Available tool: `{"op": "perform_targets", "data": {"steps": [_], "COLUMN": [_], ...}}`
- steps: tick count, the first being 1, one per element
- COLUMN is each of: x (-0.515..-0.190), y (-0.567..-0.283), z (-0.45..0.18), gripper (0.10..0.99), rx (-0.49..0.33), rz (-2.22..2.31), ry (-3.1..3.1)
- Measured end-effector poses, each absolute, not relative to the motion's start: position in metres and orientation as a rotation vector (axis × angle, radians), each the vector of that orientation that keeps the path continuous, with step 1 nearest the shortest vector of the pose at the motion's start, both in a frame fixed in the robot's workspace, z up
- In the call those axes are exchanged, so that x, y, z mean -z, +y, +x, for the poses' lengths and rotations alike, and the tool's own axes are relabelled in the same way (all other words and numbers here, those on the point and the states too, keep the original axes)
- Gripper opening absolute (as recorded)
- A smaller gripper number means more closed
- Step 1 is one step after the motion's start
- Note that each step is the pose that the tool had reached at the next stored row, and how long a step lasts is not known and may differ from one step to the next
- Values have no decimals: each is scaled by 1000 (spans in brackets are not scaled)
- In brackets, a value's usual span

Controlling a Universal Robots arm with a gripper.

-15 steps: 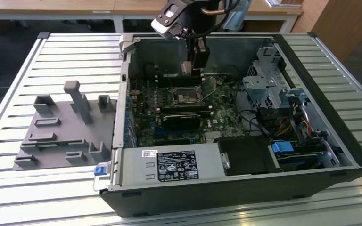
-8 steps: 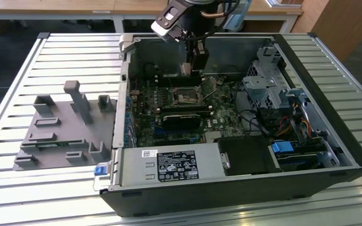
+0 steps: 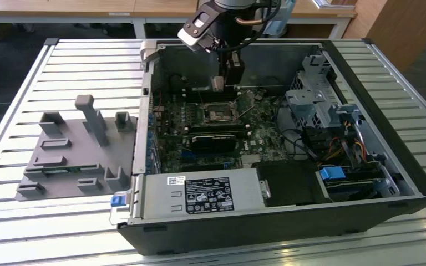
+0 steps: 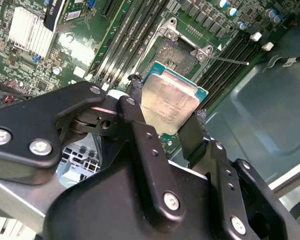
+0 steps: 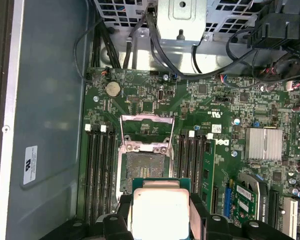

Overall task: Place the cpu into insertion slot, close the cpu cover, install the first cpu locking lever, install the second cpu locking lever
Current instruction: 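Place the cpu into insertion slot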

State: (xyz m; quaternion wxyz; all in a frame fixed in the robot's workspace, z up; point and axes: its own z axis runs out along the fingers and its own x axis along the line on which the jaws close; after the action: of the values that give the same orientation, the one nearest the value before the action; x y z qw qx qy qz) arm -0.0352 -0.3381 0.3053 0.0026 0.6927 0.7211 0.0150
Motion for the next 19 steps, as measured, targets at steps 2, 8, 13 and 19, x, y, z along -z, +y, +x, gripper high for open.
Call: {"op": "perform_targets", "data": {"steps": [2,8,13,19], "x": [-304,-298,-295,-292], "y": [-338,-337,-337,-337], "z": [-35,-35,-35,-35], "gripper": [537,537,537,537], "rx": [-44,-32,-27,-14], "rz": [2174,2180,2181,2180], "ry": [2263,2269,2270,2269]}}
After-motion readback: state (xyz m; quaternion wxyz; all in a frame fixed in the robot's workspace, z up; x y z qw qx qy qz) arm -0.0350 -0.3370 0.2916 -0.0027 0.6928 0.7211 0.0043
